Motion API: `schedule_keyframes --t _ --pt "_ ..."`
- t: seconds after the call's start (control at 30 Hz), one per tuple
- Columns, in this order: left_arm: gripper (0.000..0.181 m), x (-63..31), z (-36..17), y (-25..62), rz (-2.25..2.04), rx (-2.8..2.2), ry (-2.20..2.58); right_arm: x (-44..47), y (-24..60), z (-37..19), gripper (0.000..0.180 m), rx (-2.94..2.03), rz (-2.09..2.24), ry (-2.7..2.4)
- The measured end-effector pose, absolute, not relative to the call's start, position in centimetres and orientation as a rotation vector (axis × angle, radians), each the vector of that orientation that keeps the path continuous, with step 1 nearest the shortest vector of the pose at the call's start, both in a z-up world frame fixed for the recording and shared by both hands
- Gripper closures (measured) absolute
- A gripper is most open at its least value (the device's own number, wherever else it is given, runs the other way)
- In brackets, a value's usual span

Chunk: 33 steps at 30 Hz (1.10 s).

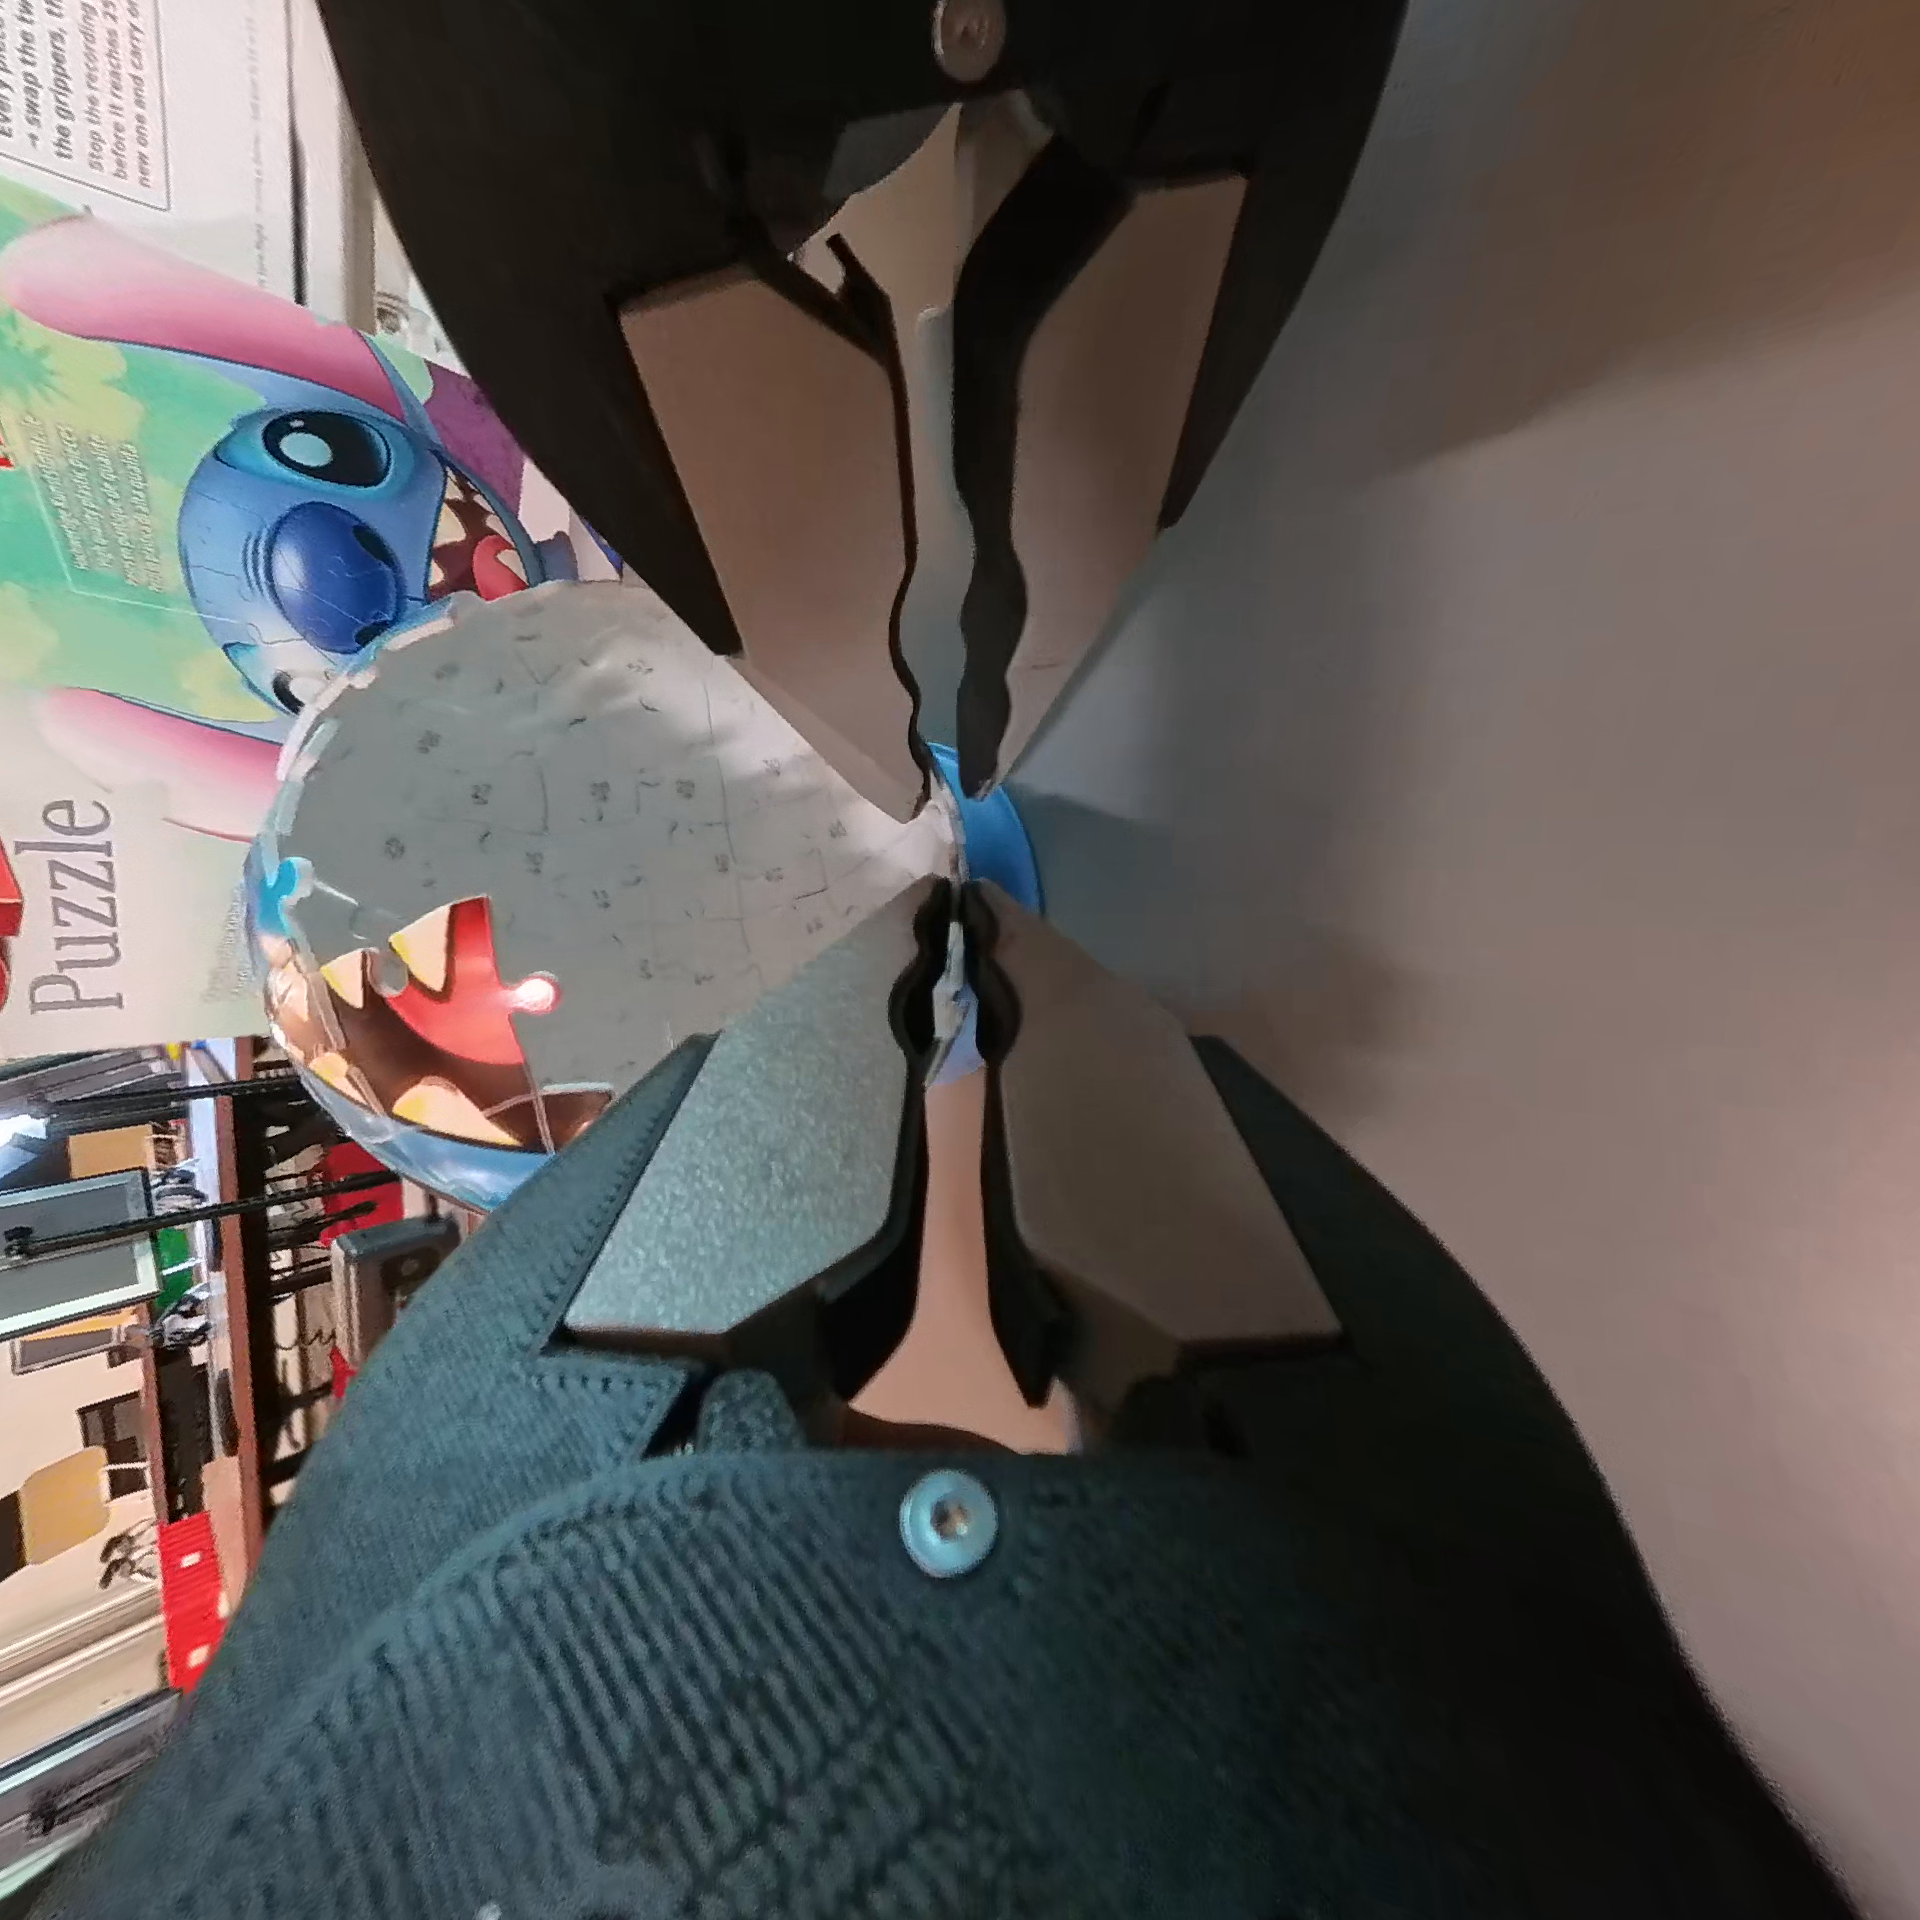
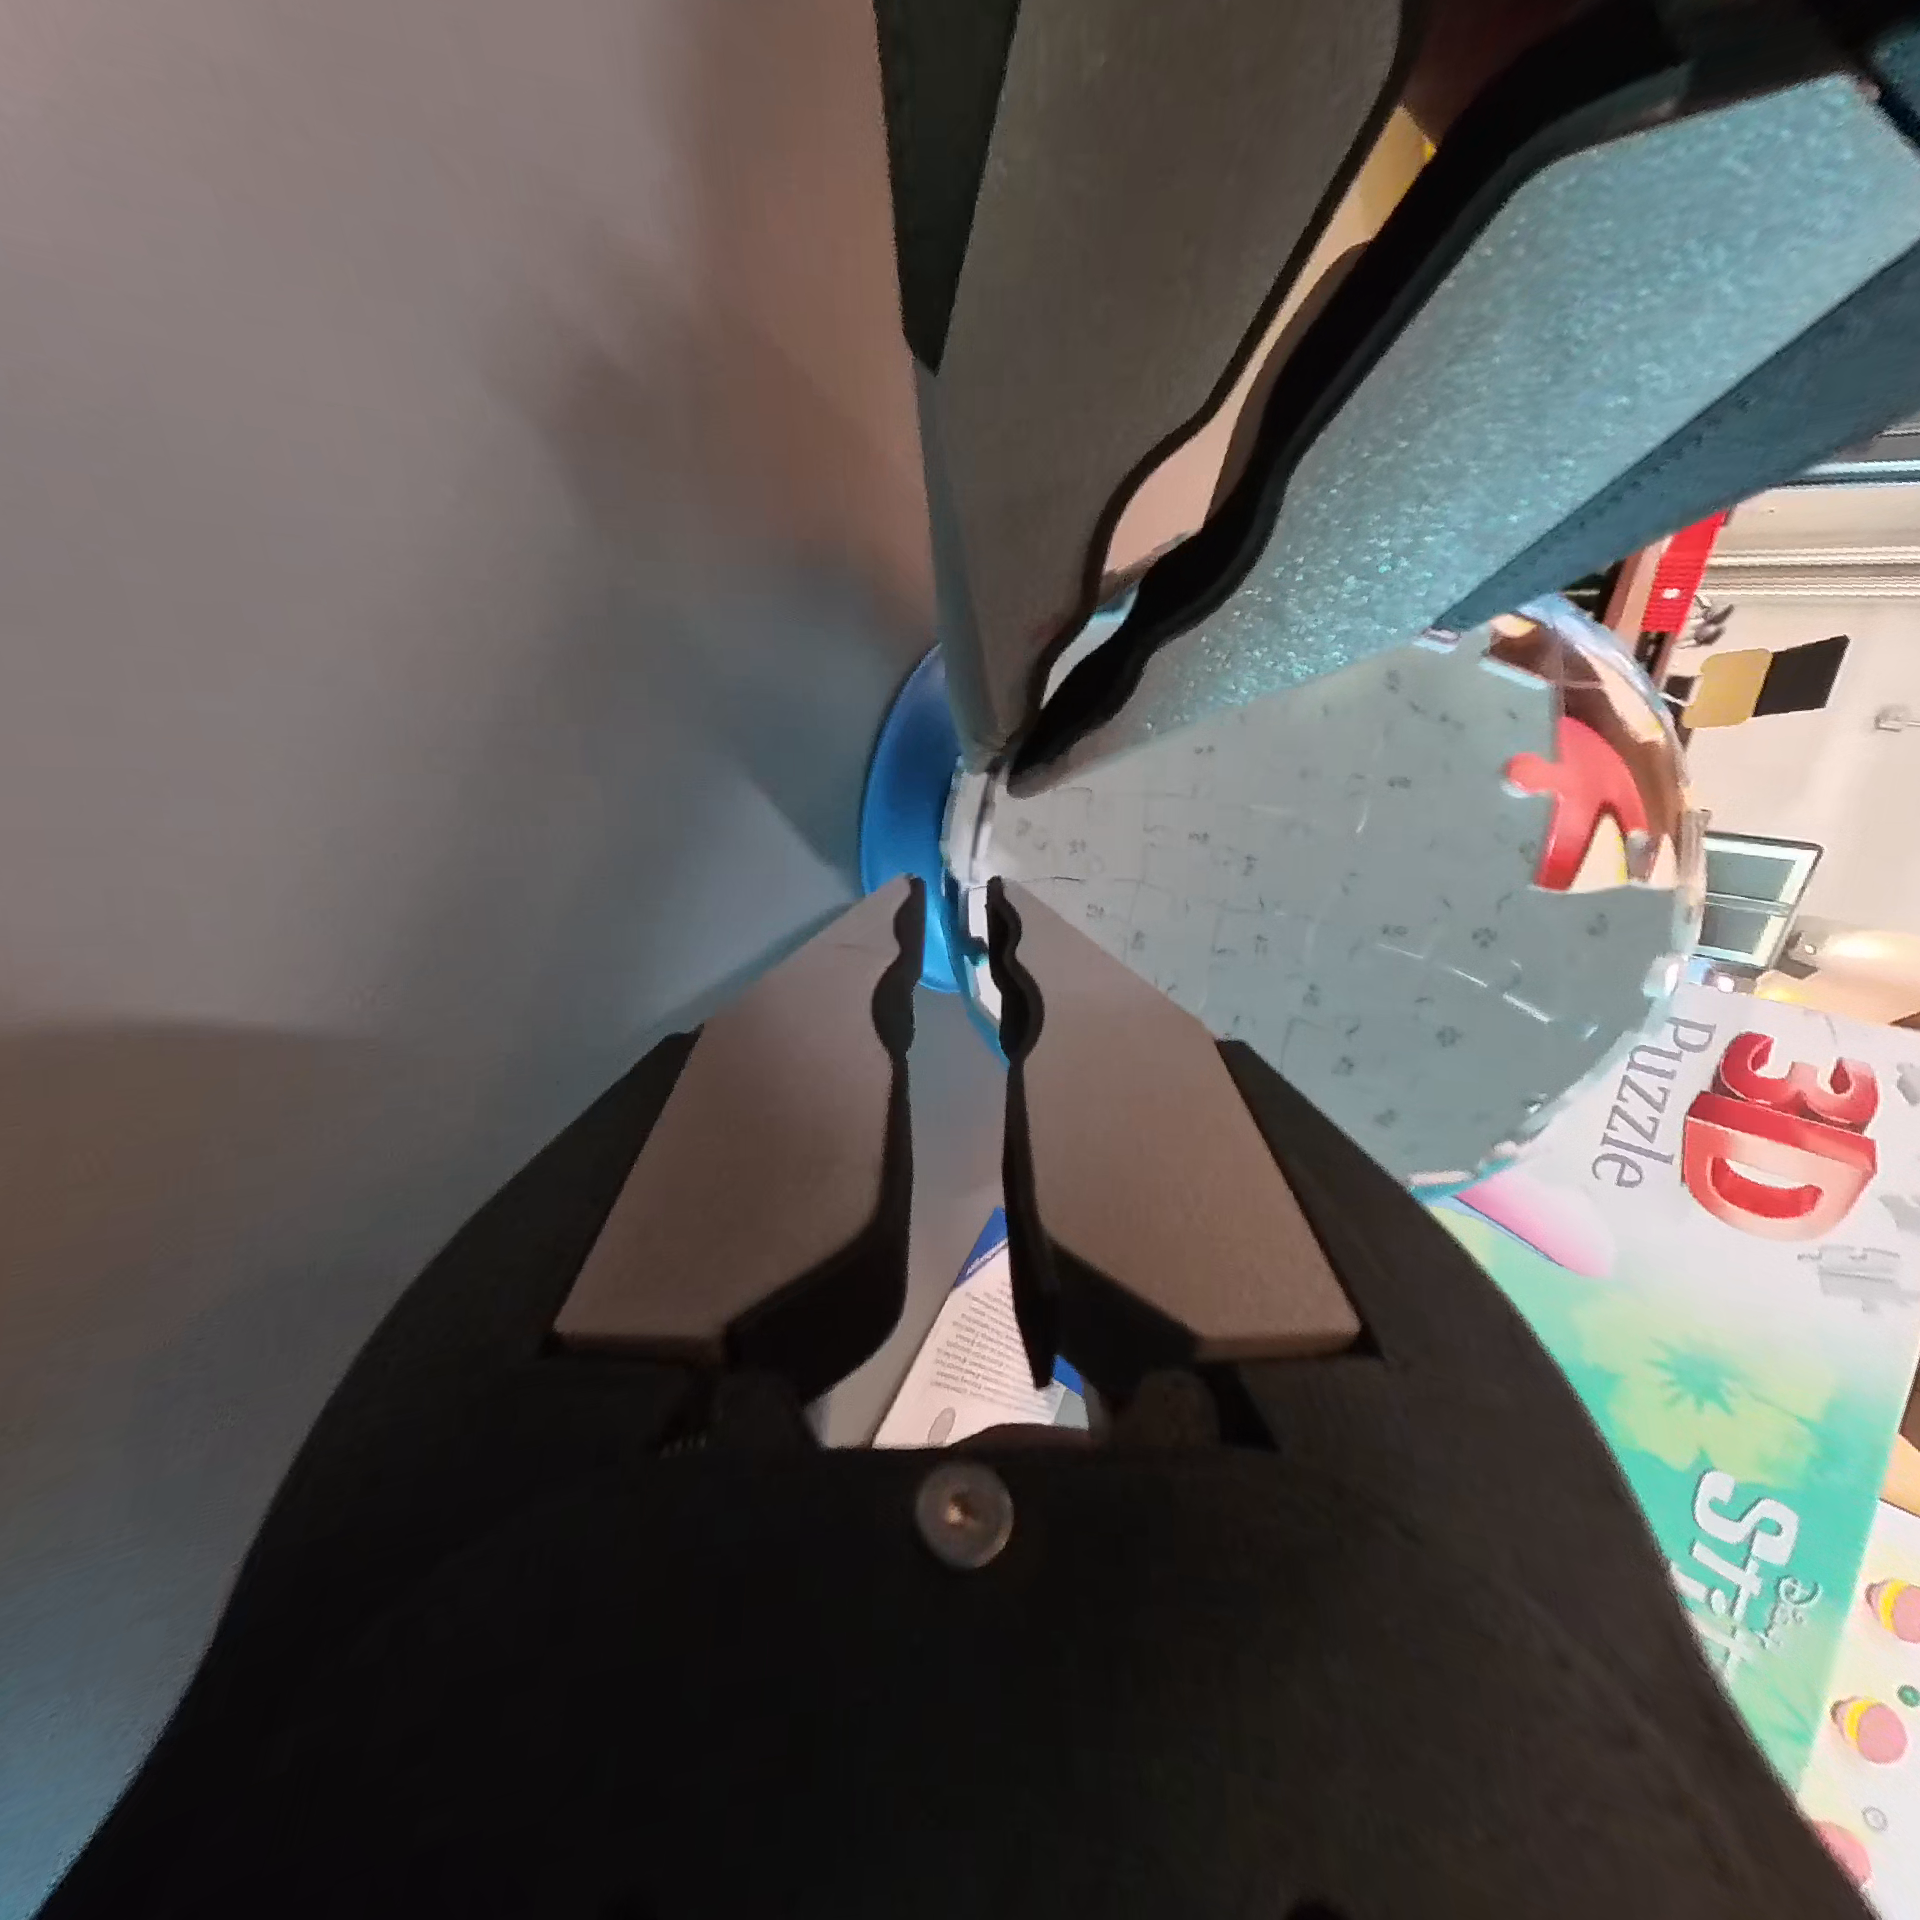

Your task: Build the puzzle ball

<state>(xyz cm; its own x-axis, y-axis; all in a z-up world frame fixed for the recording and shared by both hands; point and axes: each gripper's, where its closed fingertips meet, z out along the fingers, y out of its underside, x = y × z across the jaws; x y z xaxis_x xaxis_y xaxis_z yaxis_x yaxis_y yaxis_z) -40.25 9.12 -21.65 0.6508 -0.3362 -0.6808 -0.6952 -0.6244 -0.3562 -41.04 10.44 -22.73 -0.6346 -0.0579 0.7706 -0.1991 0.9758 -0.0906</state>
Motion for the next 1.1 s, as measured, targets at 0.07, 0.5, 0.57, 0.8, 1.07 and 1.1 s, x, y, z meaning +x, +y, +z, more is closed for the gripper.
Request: schedule_keyframes --t 0.07,0.5,0.57,0.8,1.07,1.1 --pt "0.181 -40.1 -21.7 9.2 0.763 -2.256 0.803 -41.1 10.5 -22.6 0.175 0.184 0.211 -2.241" --pt "0.181 -40.1 -21.9 9.4 0.785 -2.277 0.858 -40.7 10.7 -22.9 0.166 0.189 0.267 -2.265" --pt "0.181 -40.1 -22.0 9.4 0.779 -2.281 0.861 -40.7 10.7 -23.0 0.165 0.201 0.266 -2.274" --pt "0.181 -40.2 -22.0 9.5 0.789 -2.289 0.868 -40.3 10.7 -23.0 0.161 0.294 0.235 -2.296" --pt "0.181 -40.5 -22.1 9.6 0.807 -2.283 0.882 -39.8 11.1 -22.2 0.152 0.452 0.194 -2.268" --pt "0.181 -40.5 -22.1 9.6 0.805 -2.281 0.881 -39.9 11.1 -22.2 0.152 0.453 0.200 -2.257"
